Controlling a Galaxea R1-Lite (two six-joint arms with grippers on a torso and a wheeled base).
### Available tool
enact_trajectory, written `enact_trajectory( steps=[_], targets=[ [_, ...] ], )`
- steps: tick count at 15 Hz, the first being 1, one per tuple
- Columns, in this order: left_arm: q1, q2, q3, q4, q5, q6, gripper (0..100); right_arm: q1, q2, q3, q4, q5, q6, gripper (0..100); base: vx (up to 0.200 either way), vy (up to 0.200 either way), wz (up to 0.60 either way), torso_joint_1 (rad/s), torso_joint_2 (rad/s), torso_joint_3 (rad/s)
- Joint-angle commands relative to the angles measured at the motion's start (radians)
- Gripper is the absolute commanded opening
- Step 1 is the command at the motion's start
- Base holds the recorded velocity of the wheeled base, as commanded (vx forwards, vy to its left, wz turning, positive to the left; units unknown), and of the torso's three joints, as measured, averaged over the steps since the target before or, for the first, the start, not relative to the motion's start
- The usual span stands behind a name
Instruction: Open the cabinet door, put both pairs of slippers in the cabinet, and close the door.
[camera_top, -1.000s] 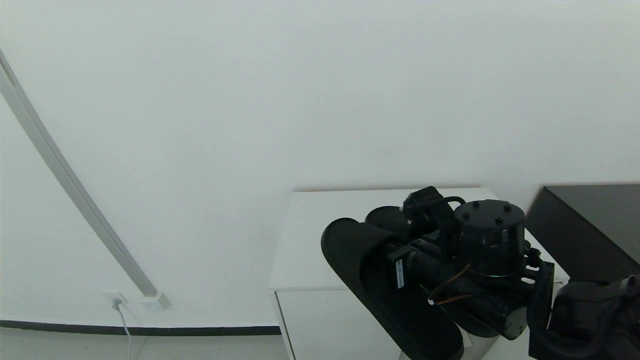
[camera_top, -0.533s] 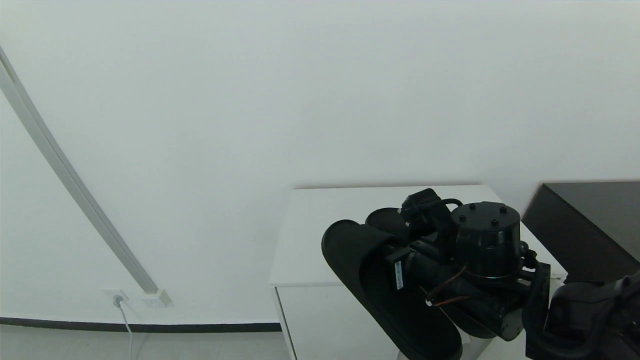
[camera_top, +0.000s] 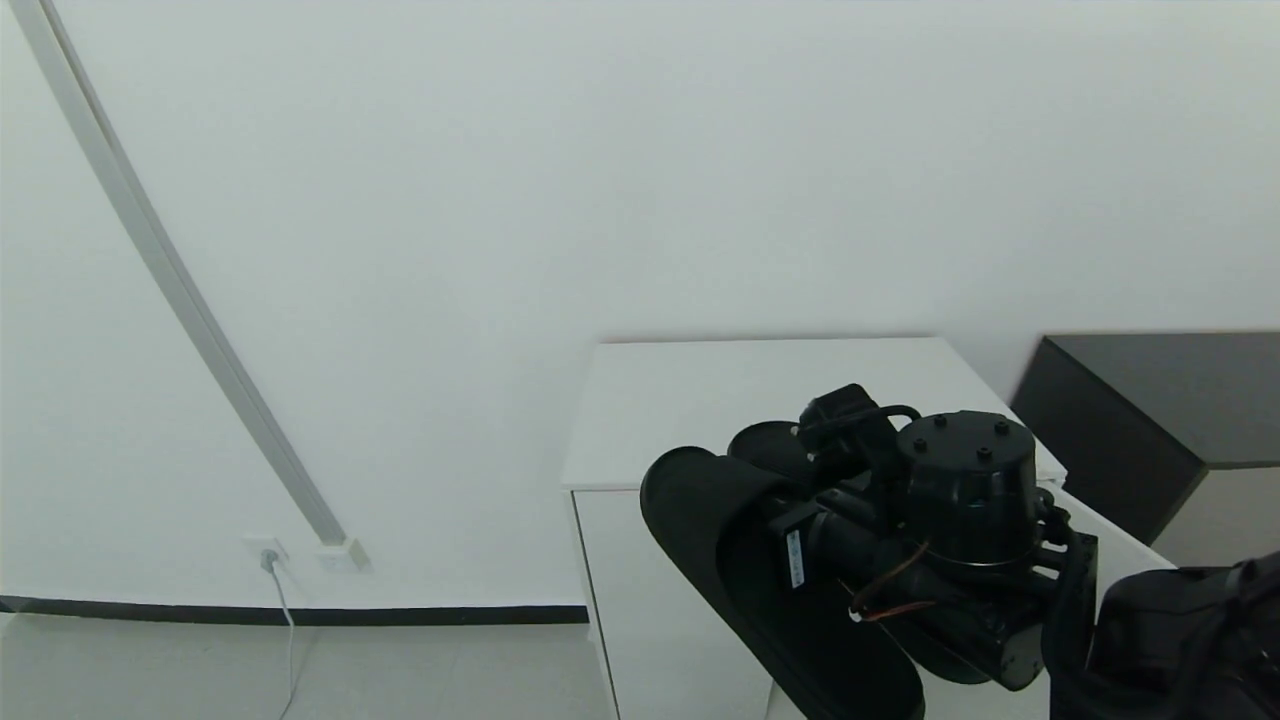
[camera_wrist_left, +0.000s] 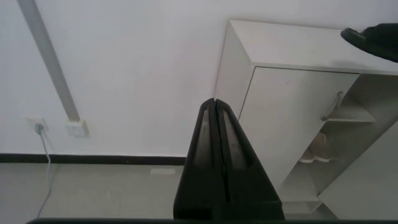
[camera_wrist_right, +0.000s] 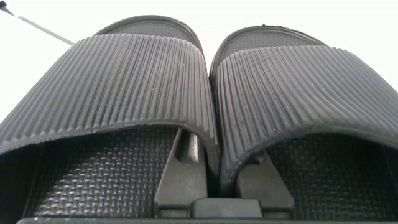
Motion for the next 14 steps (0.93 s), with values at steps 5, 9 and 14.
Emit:
enact_trajectory(
  steps=[5,9,14],
  targets=[
    [0.000,0.001,0.000,0.000,0.000,0.000,0,0.002,0.005,0.010,-0.001,0.001,0.000,0,-0.080,0.000,0.00,0.002,0.00,0.000],
    [0.000,0.001,0.000,0.000,0.002,0.000,0,0.002,0.006,0.010,-0.001,0.001,0.000,0,0.000,0.000,0.00,0.000,0.00,0.000],
    [0.000,0.001,0.000,0.000,0.002,0.000,0,0.004,0.006,0.010,-0.001,0.001,0.000,0,0.000,-0.040,0.00,0.000,0.00,0.001]
  ],
)
